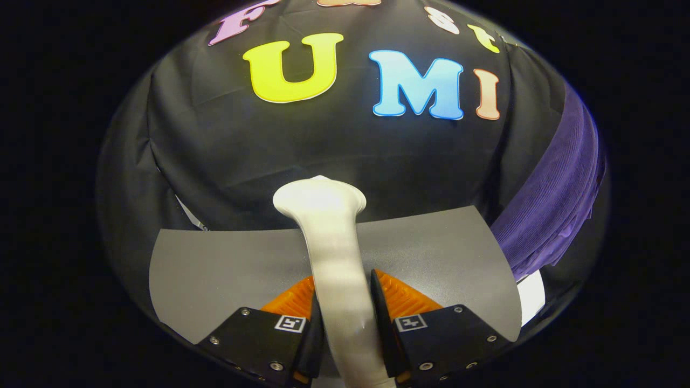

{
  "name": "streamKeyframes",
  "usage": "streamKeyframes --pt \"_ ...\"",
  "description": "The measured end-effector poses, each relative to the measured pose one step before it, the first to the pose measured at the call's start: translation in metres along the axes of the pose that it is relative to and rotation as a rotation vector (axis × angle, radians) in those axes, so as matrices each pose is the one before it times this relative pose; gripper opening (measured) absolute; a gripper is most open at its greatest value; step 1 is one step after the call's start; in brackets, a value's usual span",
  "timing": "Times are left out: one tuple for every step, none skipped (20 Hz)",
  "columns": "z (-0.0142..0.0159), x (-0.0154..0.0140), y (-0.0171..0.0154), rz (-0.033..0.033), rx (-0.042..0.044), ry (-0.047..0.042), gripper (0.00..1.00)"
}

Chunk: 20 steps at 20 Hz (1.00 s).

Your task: Iron the clothes twice with a garment steamer, once on the left side and once on the right side.

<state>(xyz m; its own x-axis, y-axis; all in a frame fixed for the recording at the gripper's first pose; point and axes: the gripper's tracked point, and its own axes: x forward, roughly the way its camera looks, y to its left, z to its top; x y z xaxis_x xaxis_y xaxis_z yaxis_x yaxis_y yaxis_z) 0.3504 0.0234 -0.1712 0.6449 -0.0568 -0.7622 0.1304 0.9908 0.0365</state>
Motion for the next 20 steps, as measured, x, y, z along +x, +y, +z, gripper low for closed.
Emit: streamKeyframes --pt "0.00014 -0.00326 0.00228 -0.00311 -0.00406 -0.0198 0.42" --pt "-0.002 -0.00113 0.00118 -0.00303 -0.00444 -0.01142 0.41" --pt "0.00016 -0.00221 0.00085 -0.00316 -0.01255 -0.00871 0.4" --pt "0.0 -0.00397 -0.00194 -0.00539 -0.01417 -0.00774 0.4" --pt "0.00018 -0.00693 -0.00112 -0.01036 -0.01066 -0.01252 0.39" --pt "-0.00412 -0.00366 -0.00059 -0.00421 -0.01888 -0.00691 0.39" --pt "-0.00353 -0.00649 0.00229 0.00843 -0.01358 -0.02109 0.39" --pt "-0.00457 -0.00816 0.00377 0.01641 -0.00916 -0.01962 0.39" --pt "-0.00109 -0.00841 0.00232 0.01346 -0.0066 -0.03217 0.39" --pt "-0.00211 -0.00984 -0.00148 0.00582 0.00616 -0.03689 0.39" --pt "-0.00074 -0.01127 -0.00369 -0.00041 0.01469 -0.03527 0.39" --pt "-0.00186 -0.01206 -0.00493 0.00034 0.01392 -0.03187 0.39" --pt "-0.00013 -0.01175 -0.0056 -0.00278 0.00926 -0.02866 0.39" --pt "-0.00211 -0.01204 -0.00497 -0.00338 0.0012 -0.02654 0.39" --pt "0.00024 -0.012 -0.00407 0.00235 -0.02239 -0.02494 0.39" --pt "-0.00162 -0.0124 -0.00909 -0.00694 -0.03455 -0.01103 0.39" --pt "-0.00109 -0.01253 -0.00995 -0.00713 -0.03421 -0.0109 0.38" --pt "-0.00224 -0.01485 -0.00884 -0.00119 -0.019 -0.01443 0.39" --pt "-0.00053 -0.01469 -0.00661 0.00973 -0.00628 -0.0175 0.39" --pt "0.00112 -0.0135 -0.00578 0.0122 -0.00294 -0.02143 0.38"
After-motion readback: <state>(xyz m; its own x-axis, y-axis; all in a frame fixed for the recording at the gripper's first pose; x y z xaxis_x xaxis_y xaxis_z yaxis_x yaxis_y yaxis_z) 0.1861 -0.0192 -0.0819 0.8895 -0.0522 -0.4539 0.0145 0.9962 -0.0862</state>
